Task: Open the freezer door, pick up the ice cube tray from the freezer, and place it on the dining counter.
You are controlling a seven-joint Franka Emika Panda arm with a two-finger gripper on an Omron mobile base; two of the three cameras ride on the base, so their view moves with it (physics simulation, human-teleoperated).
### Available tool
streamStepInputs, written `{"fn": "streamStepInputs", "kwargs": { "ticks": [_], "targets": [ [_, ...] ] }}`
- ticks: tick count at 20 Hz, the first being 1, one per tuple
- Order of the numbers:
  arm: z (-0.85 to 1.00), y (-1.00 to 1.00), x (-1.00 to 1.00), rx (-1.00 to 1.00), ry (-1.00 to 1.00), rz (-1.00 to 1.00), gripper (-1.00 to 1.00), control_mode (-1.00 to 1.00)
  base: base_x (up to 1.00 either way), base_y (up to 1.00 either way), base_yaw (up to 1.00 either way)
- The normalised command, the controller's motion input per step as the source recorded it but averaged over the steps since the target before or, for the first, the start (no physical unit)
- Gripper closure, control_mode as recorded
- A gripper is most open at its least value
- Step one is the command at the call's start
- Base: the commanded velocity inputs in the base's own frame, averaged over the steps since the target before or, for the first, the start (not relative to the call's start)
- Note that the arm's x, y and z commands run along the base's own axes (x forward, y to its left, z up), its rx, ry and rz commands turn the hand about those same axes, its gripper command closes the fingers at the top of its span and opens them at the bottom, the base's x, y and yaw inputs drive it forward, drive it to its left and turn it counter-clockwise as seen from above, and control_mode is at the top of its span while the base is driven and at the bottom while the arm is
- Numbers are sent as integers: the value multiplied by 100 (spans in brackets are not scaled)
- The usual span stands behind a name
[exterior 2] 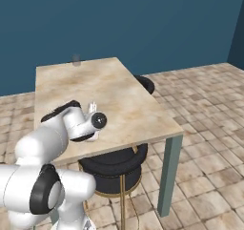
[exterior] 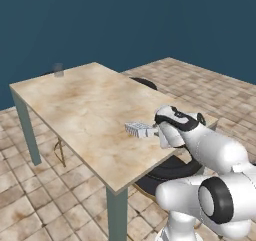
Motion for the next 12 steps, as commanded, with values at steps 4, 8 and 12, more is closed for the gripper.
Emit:
{"fn": "streamStepInputs", "kwargs": {
  "ticks": [4, 8, 12],
  "targets": [
    [-32, 0, 35, 0, 1, 0, 100, -100, 0, 0, 0],
    [-19, 0, 32, 0, 4, 0, 100, -100, 0, 0, 0],
    [0, 0, 8, 0, 11, 0, -100, -100, 0, 0, 0]
  ]
}}
